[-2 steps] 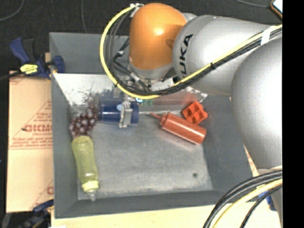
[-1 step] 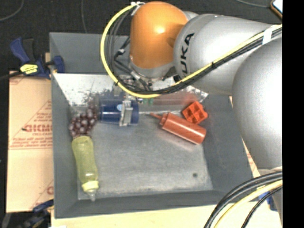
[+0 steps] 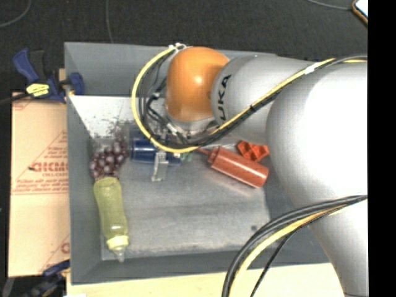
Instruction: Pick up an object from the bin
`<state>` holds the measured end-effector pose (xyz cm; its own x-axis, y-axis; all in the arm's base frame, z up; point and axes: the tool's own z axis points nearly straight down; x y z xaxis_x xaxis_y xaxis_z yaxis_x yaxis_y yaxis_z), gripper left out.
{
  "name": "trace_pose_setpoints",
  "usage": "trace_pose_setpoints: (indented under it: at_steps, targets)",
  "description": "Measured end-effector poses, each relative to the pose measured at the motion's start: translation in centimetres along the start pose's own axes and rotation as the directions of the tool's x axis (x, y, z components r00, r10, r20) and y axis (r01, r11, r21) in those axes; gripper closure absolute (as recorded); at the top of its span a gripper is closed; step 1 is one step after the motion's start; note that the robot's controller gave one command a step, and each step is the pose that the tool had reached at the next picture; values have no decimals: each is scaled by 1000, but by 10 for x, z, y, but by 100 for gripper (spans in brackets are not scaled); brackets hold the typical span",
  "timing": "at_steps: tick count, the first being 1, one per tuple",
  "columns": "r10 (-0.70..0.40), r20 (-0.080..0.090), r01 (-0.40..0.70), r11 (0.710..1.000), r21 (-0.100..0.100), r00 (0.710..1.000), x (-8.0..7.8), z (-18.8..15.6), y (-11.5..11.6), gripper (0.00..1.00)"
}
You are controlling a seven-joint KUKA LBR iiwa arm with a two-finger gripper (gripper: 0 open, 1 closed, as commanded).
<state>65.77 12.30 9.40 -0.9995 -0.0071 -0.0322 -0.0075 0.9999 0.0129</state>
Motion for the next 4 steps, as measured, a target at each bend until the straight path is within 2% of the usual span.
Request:
trace_pose_setpoints:
  at_steps: [1, 2, 3, 4]
  targets:
    - [286, -8, -286, 958, 10, 958, -1, -58, -7, 0]
    - [-332, -5, 332, 943, 0, 943, 9, -6, 82, 0]
    - [394, -19, -394, 919, 9, 919, 7, 19, 18, 0]
    - [-403, 3, 403, 915, 9, 915, 3, 22, 102, 100]
